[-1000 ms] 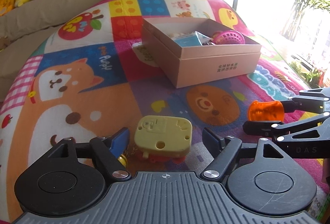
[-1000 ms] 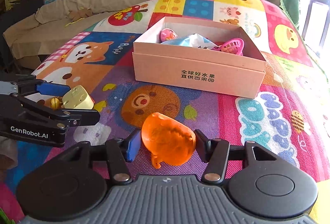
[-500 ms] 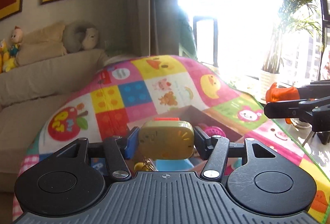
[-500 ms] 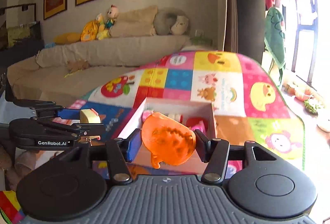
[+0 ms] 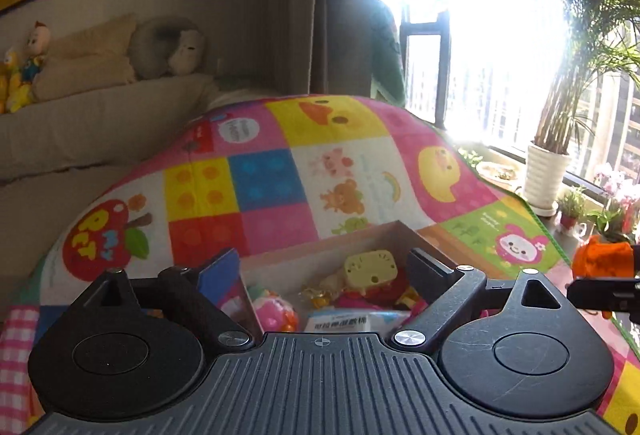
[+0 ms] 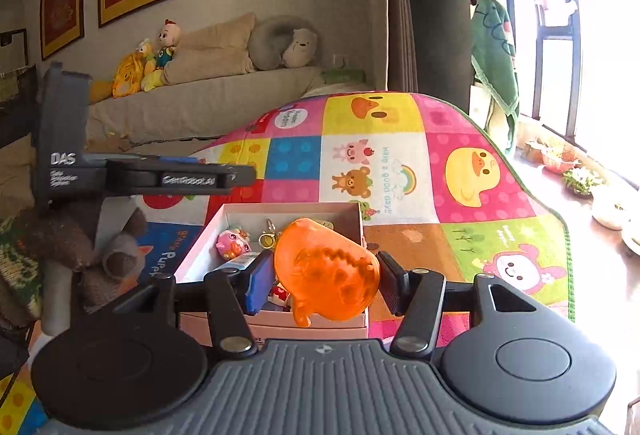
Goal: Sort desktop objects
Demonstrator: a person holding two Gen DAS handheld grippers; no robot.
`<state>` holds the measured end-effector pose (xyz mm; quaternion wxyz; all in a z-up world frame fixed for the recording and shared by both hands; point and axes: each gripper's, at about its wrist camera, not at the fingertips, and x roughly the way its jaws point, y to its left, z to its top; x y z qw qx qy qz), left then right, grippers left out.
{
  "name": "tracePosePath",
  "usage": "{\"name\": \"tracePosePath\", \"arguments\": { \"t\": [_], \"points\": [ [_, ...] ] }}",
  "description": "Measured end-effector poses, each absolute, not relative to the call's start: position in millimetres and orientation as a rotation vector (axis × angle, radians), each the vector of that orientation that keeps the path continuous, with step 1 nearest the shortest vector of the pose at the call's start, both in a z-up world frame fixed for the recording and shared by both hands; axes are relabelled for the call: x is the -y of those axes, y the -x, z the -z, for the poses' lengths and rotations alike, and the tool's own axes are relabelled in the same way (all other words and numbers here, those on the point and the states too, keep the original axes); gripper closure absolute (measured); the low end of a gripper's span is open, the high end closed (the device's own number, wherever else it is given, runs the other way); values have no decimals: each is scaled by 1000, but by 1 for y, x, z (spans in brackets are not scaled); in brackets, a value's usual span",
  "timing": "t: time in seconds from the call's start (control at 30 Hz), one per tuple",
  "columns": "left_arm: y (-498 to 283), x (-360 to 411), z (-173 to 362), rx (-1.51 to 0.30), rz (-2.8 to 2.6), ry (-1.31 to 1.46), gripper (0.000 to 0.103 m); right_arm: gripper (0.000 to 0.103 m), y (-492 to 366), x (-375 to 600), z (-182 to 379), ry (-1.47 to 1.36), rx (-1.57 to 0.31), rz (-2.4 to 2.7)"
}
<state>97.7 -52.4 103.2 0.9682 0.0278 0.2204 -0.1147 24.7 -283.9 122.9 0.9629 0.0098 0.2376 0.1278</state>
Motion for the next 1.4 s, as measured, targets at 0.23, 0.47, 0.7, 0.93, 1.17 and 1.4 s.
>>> {"name": "tracePosePath", "arguments": {
  "t": [0.23, 0.47, 0.7, 0.93, 1.17, 1.4],
  "points": [
    [-30, 32, -66, -548, 232, -39, 4, 48, -82, 249, -120, -83, -527, -327],
    [-7, 23, -43, -617, 178, 0, 2, 37, -140, 218, -129, -146, -487, -272],
    [0, 15, -27, -664, 130, 11, 2, 16, -81, 250, -103, -108, -524, -224],
    [-35, 35, -32, -614, 98, -103, 1, 9, -15, 266, -56, -10, -607, -185],
    [-58, 31, -35, -608, 16, -132, 0, 3, 11, 278, -41, -67, -646, -206],
    [-30, 19, -30, -665, 36, -60, 0, 0, 15, 258, -22, -38, -704, -238]
  ]
}}
